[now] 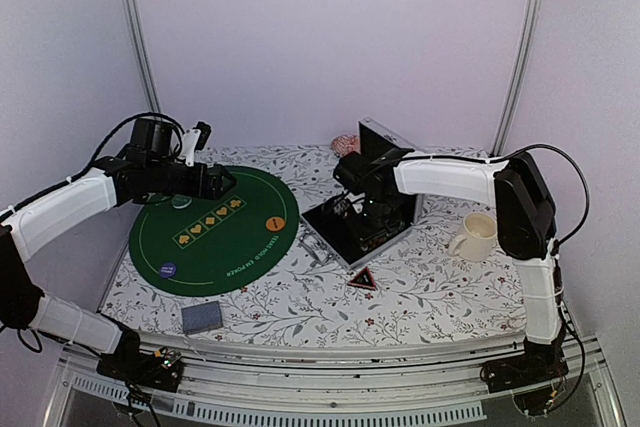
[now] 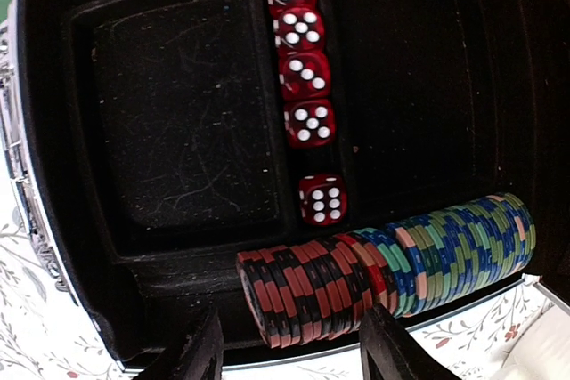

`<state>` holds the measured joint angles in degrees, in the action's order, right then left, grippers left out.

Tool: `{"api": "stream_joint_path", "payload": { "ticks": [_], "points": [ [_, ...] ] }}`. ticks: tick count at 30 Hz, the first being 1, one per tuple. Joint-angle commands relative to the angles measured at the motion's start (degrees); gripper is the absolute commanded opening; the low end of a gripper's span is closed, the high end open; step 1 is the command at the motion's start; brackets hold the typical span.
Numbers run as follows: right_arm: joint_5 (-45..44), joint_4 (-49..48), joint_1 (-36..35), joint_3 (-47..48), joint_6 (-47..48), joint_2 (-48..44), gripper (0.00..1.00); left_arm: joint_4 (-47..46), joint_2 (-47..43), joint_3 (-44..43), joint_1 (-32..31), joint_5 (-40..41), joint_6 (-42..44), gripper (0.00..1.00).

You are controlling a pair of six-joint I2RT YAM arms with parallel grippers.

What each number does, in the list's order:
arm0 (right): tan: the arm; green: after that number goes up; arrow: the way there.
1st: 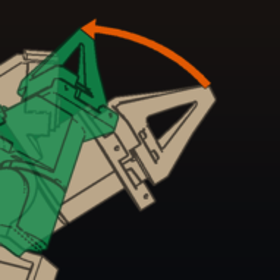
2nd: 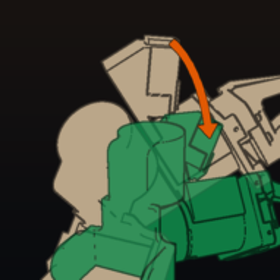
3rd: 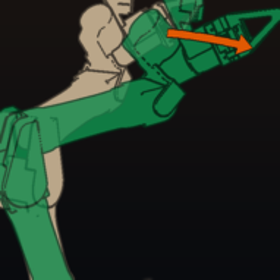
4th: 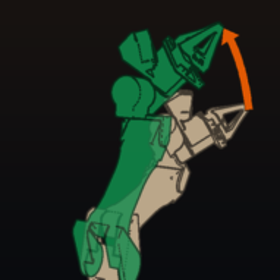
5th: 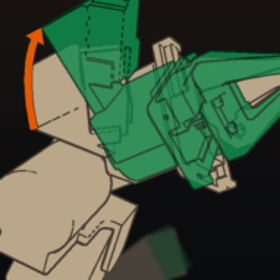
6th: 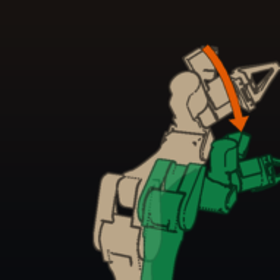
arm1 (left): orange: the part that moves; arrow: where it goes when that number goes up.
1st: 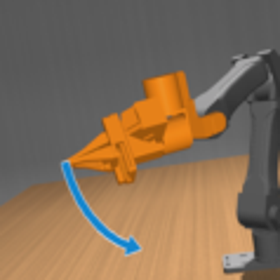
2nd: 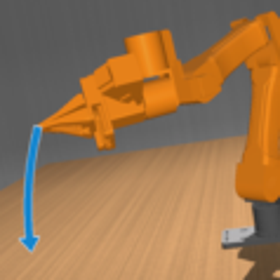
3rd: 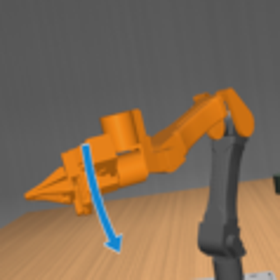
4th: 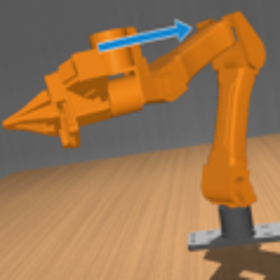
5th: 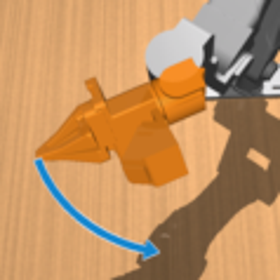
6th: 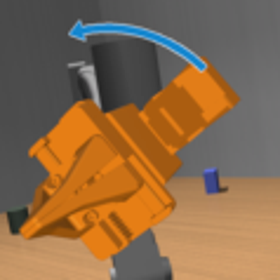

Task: Distribute texas hold em gaming equipment
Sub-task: Pick up the pile of poker chips from the chip case.

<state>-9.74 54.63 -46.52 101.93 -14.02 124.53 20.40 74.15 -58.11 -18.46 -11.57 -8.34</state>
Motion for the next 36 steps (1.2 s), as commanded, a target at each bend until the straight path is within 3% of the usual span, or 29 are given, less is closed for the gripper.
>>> {"api": "stream_joint_path", "payload": {
  "ticks": [1, 16, 29, 33, 36],
  "points": [
    [2.85, -1.50, -2.36, 1.25, 1.51, 2.00, 0.53, -1.15, -0.59, 0.89, 0.35, -0.83, 0.43, 0.98],
    [-4.91, -0.19, -1.04, -0.77, 1.26, 2.38, 0.53, -1.16, -0.23, 1.07, 0.35, -2.15, 0.52, 0.98],
    [-3.55, -1.30, -0.96, -1.88, 2.67, 3.28, 0.53, -1.13, 0.04, 1.07, 0.33, -2.34, 0.59, 0.98],
    [-2.66, -2.90, -0.53, -2.35, 3.04, 3.08, 0.39, -1.09, -0.07, 1.14, 0.38, -2.23, 0.59, 0.98],
    [-2.81, -3.34, -0.33, -2.35, 2.87, 2.43, 0.22, -1.15, -0.01, 1.15, 0.35, -2.27, 0.60, 0.98]
  ]
}}
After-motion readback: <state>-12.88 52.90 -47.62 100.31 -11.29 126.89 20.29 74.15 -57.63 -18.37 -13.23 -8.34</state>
